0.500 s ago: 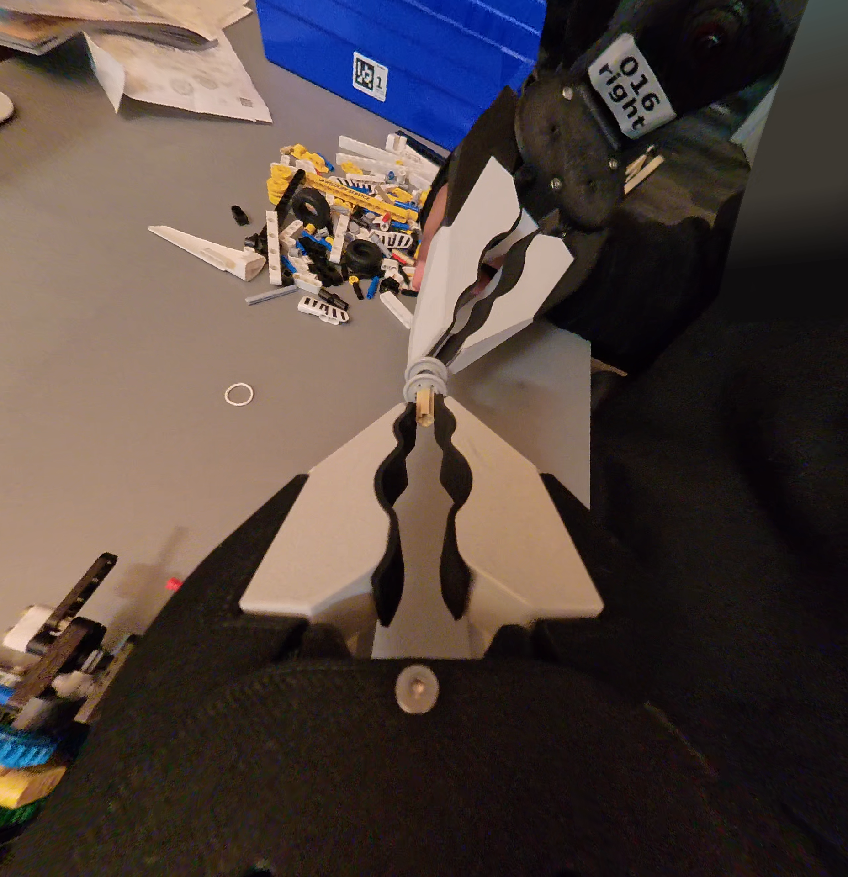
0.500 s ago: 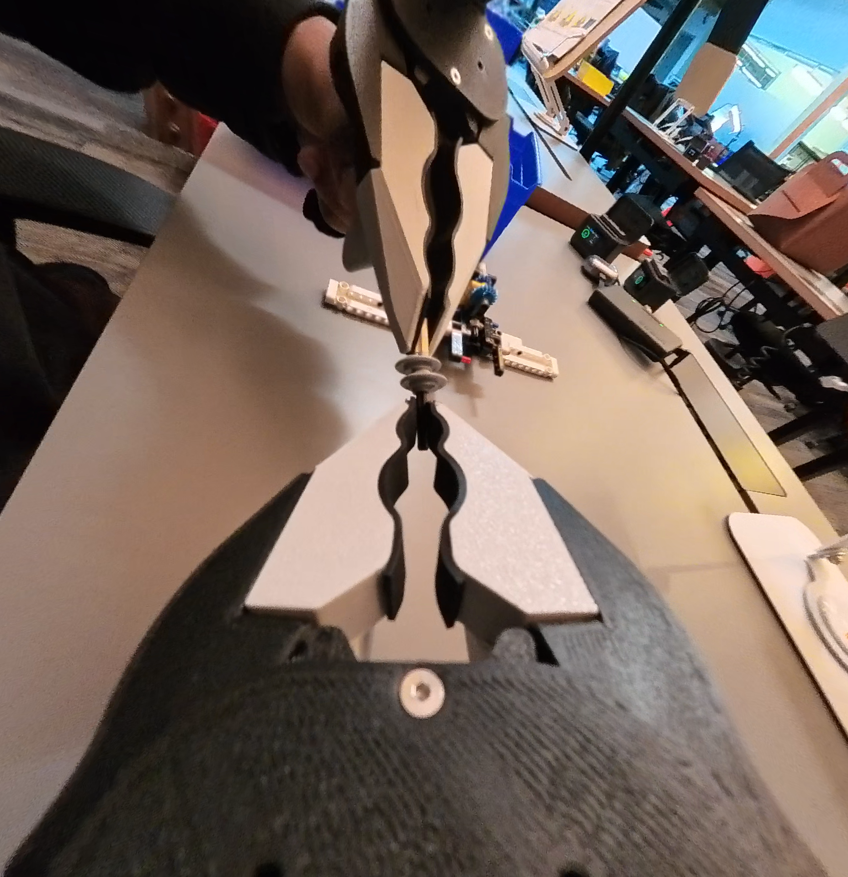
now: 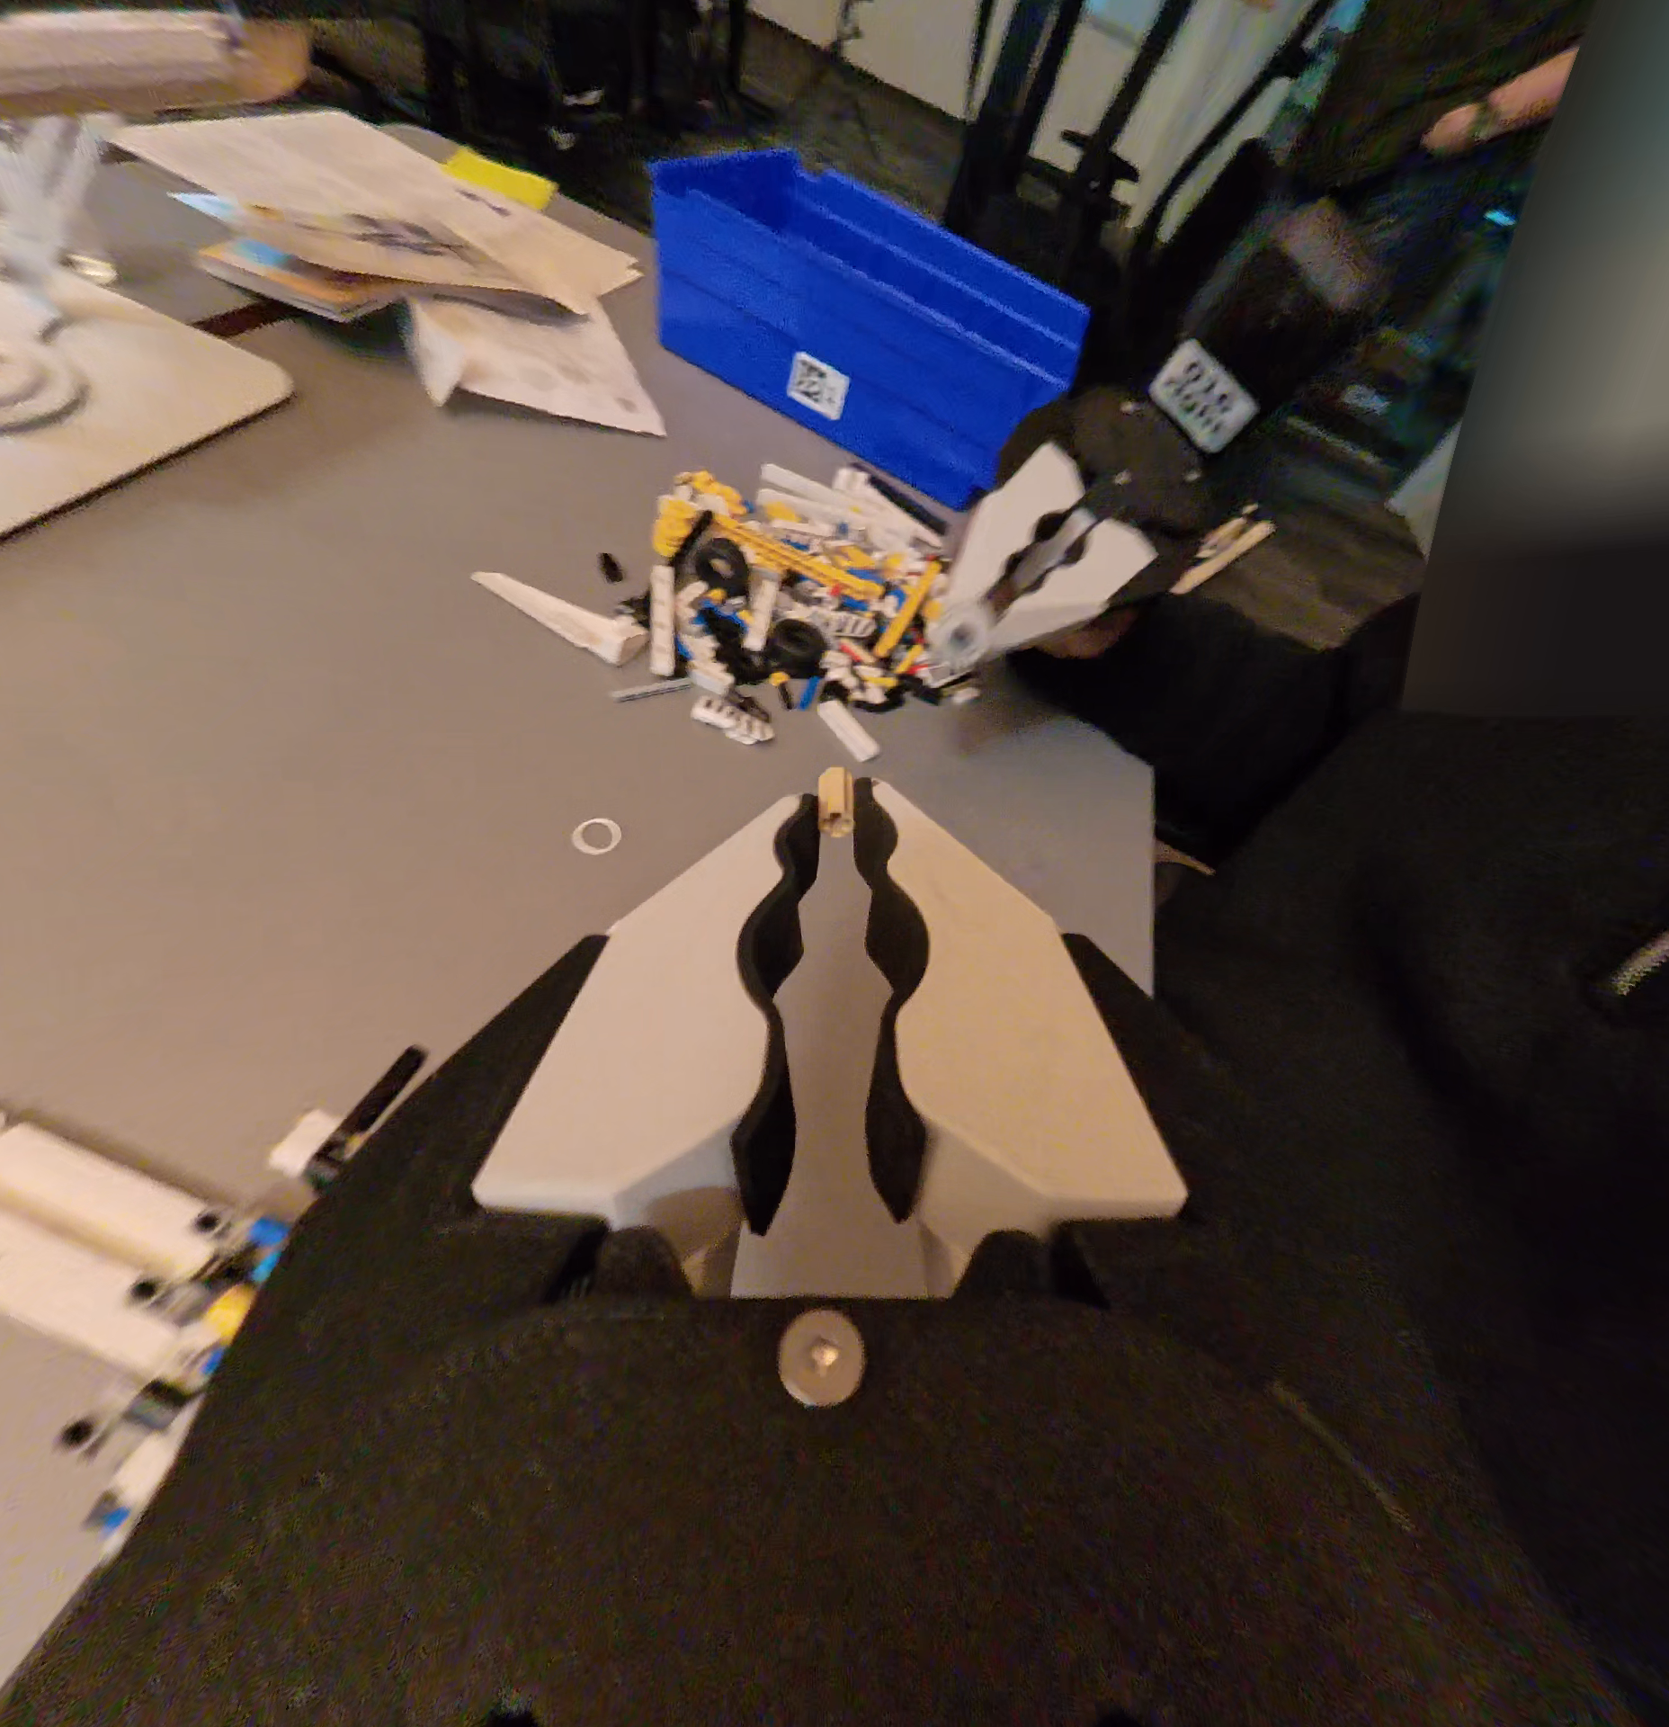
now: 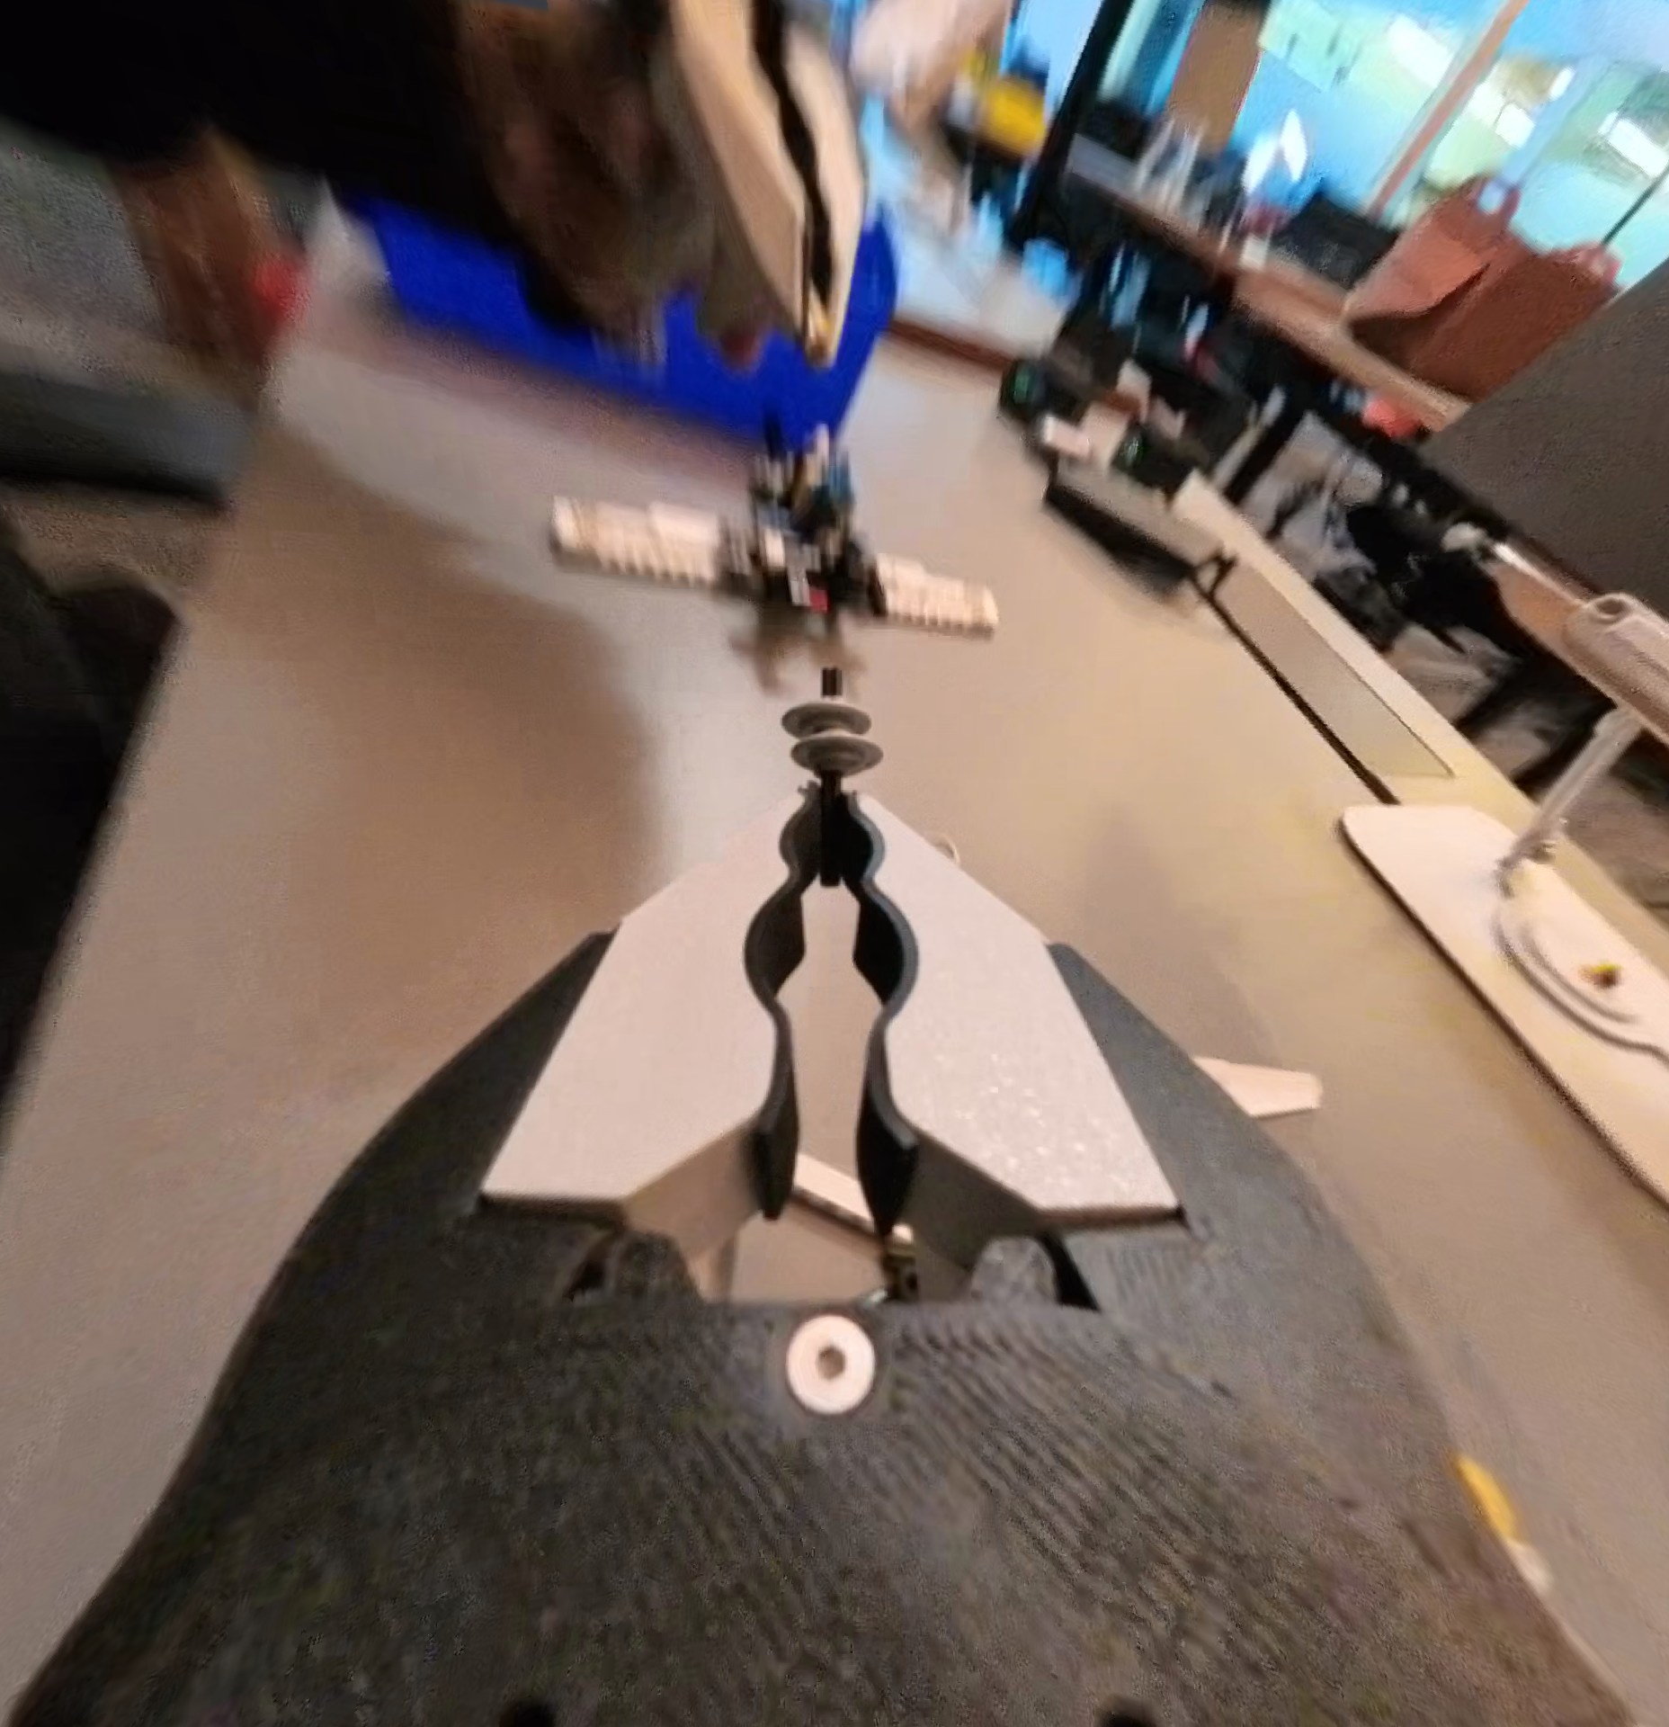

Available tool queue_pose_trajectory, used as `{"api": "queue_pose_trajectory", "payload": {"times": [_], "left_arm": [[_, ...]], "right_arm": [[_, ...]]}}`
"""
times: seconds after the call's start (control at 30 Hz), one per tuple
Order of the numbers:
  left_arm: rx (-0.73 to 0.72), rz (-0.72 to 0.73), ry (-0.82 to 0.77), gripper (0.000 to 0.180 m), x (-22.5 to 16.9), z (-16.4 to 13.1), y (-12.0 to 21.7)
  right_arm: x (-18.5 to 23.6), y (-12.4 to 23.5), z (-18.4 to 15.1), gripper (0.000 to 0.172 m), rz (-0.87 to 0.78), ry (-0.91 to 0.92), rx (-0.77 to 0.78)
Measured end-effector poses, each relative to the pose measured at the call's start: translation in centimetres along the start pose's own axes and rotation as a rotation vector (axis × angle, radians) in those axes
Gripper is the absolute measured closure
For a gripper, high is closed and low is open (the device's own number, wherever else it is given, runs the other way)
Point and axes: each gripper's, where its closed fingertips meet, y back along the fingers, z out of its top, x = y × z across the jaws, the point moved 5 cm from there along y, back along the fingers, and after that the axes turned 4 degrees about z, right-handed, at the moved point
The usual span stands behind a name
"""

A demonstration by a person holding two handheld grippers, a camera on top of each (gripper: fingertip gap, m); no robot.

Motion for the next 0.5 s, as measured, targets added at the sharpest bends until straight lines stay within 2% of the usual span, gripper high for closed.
{"api": "queue_pose_trajectory", "payload": {"times": [0.03,0.1,0.17,0.27,0.43,0.5], "left_arm": [[0.013,0.032,-0.006,0.176,0.4,-0.1,-0.1],[0.053,0.064,-0.037,0.175,0.2,-0.7,-1.6],[0.132,0.076,-0.095,0.175,-0.3,-1.7,-4.2],[0.243,0.183,-0.180,0.176,0.1,-3.0,-8.9],[0.282,0.308,-0.311,0.176,1.4,-3.0,-15.3],[0.289,0.306,-0.335,0.176,1.8,-2.8,-17.0]], "right_arm": [[-0.2,1.0,0.6,0.171,-0.007,-0.055,-0.083],[-0.8,1.7,0.6,0.170,-0.051,-0.100,-0.138],[-1.5,1.8,0.0,0.170,-0.116,-0.072,-0.098],[-2.4,2.2,-0.8,0.171,-0.194,-0.050,-0.060],[-3.5,3.3,-1.2,0.170,-0.308,-0.042,-0.050],[-3.9,3.4,-1.4,0.170,-0.336,-0.051,-0.038]]}}
